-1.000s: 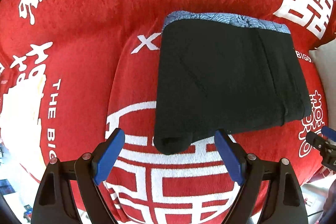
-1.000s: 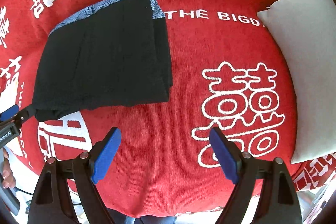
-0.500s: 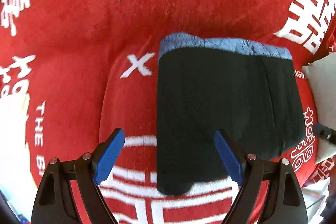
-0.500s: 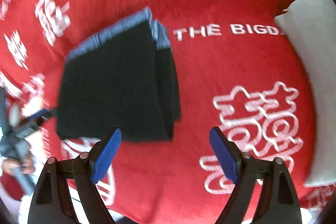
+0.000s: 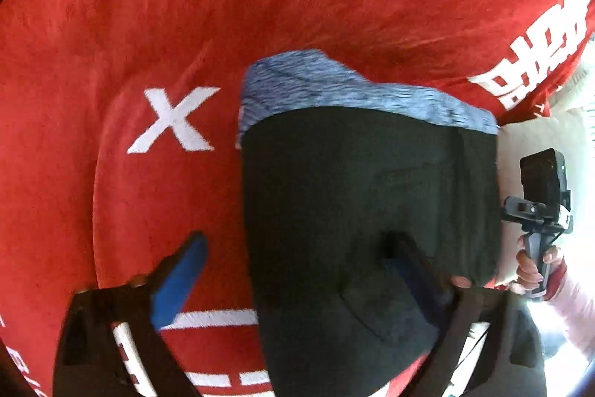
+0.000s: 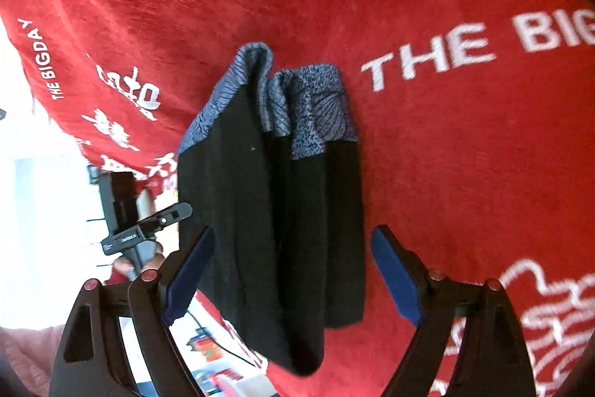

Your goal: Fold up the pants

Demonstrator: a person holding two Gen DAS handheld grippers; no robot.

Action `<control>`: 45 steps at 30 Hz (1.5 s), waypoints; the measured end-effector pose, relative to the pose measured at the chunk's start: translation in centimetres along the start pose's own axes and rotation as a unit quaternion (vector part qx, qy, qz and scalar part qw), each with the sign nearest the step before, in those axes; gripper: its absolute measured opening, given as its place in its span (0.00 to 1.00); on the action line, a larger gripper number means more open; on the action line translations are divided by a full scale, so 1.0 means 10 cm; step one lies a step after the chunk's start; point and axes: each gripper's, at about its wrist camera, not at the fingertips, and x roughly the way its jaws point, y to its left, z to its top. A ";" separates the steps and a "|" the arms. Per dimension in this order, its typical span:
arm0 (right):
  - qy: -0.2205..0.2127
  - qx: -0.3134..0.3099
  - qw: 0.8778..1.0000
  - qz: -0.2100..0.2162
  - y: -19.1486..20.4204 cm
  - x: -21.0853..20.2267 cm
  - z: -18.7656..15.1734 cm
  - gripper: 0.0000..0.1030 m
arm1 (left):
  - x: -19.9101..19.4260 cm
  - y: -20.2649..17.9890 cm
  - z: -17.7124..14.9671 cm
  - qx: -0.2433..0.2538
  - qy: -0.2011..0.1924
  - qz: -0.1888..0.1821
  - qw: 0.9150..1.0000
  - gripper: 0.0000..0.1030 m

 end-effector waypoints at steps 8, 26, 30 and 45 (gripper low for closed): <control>0.019 0.000 0.999 0.030 -0.06 0.22 0.12 0.86 | 0.17 -0.02 0.05 -0.012 0.011 -0.032 0.999 0.98; -0.023 0.052 0.996 0.063 0.29 -0.17 -0.30 0.40 | -0.44 -0.43 -0.35 -0.003 -0.035 -0.050 0.998 0.57; -0.021 0.053 0.996 0.071 0.42 -0.25 -0.62 0.40 | -0.65 -0.50 -0.65 -0.005 -0.038 -0.047 0.998 0.57; -0.043 0.034 0.998 -0.026 0.12 0.23 -1.34 0.56 | -0.31 -0.02 -1.47 -0.052 -0.055 0.026 0.997 0.95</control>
